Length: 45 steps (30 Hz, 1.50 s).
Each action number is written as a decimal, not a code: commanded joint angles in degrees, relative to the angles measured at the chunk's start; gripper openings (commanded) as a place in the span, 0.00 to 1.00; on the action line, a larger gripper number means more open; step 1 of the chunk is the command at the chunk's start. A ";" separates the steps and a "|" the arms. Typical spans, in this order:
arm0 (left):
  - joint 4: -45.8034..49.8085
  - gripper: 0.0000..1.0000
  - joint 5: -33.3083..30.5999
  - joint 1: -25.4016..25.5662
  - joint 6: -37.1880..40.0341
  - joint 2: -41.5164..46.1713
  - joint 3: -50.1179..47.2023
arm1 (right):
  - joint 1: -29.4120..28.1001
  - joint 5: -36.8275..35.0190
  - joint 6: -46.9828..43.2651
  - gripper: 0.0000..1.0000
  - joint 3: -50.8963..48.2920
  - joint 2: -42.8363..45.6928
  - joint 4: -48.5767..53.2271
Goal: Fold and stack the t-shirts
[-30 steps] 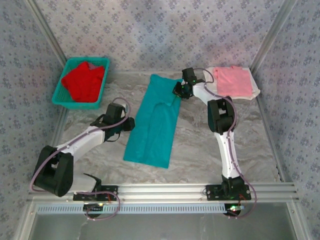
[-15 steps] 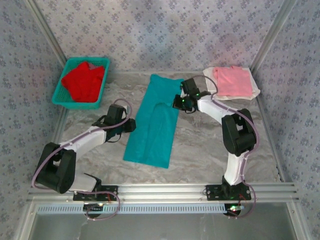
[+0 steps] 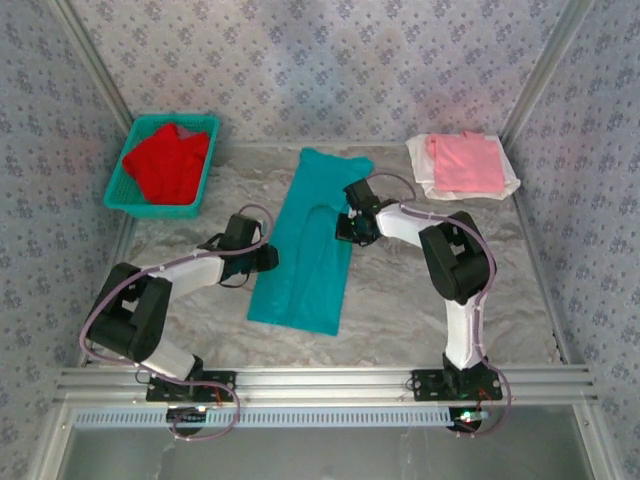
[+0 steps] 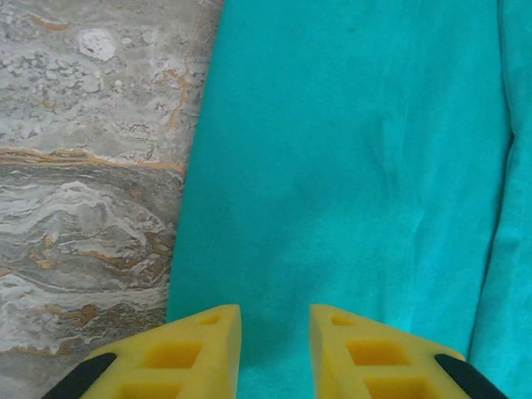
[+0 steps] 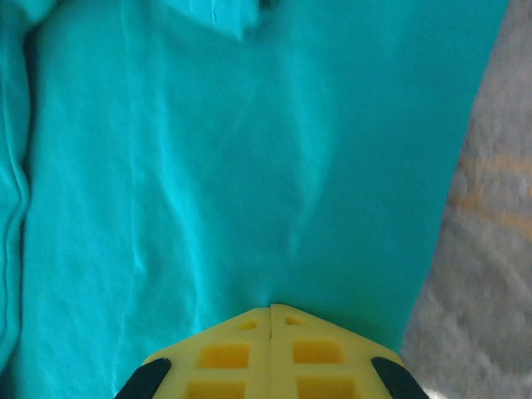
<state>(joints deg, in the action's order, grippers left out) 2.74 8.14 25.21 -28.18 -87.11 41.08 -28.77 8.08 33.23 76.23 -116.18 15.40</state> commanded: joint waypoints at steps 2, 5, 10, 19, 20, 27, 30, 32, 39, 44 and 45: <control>-1.37 0.28 0.52 0.28 -0.91 1.58 0.49 | 1.12 -2.26 1.13 0.03 3.88 -5.70 2.96; 0.39 0.29 0.16 0.12 -1.38 3.30 0.64 | 1.85 -3.03 1.00 0.03 7.20 -8.10 3.61; 4.71 0.33 -0.27 0.01 -2.48 5.41 0.87 | 3.28 -2.38 0.36 0.04 15.95 -13.08 6.35; 10.14 0.40 6.37 0.10 -6.10 10.15 -3.18 | 4.91 2.22 -1.58 0.19 20.58 -10.09 7.14; 10.79 0.40 7.47 0.18 -6.66 10.29 -3.72 | 4.81 2.85 -1.89 0.22 19.04 -7.65 6.09; 11.73 0.41 11.45 2.83 -9.33 10.71 -8.21 | 3.21 3.41 -1.42 0.31 -0.83 10.51 -5.24; 10.62 0.40 12.32 3.39 -9.14 9.20 -8.59 | 2.05 3.74 -1.61 0.32 -9.08 14.33 -9.77; 9.96 0.38 12.53 3.74 -9.15 7.94 -8.30 | 1.49 3.92 -1.36 0.32 -12.66 15.53 -11.07; 9.36 0.20 11.27 4.89 -9.82 7.20 -8.80 | 0.04 4.31 -0.36 0.32 -18.81 18.43 -11.18; 10.17 0.10 10.98 5.00 -10.49 8.71 -9.96 | -0.36 5.69 1.09 0.32 -24.10 23.37 -10.31; 11.05 0.07 10.63 5.02 -10.28 8.96 -9.90 | -0.53 6.78 1.58 0.32 -25.42 24.66 -9.68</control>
<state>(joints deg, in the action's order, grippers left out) 11.40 18.87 29.76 -38.37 -79.50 32.03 -28.73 12.49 32.91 53.12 -95.77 5.30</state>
